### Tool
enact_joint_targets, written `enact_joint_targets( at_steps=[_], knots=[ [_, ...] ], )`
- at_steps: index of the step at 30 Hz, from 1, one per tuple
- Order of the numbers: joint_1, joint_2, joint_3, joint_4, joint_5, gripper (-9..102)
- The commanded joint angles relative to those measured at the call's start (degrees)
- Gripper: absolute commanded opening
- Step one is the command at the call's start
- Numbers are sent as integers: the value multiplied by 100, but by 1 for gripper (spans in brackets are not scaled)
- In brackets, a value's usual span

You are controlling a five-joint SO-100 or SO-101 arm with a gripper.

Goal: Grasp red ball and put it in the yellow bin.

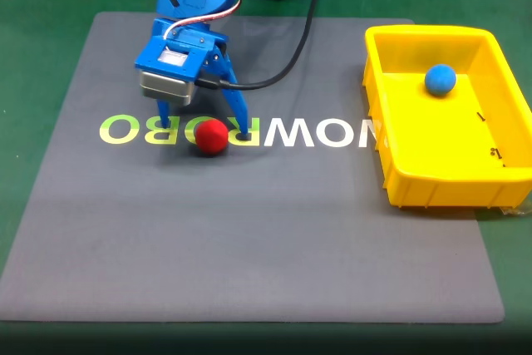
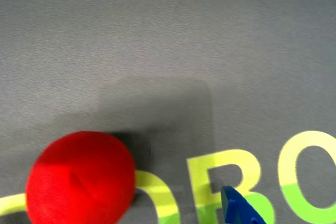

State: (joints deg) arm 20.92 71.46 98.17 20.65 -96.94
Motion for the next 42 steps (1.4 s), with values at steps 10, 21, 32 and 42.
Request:
enact_joint_targets(
  at_steps=[10,21,32,42],
  knots=[
    [-246,-272,-404,-721,237,45],
    [-281,-439,-404,-976,211,30],
    [-308,-466,-378,-940,158,0],
    [-325,0,-325,-905,211,0]
  ],
)
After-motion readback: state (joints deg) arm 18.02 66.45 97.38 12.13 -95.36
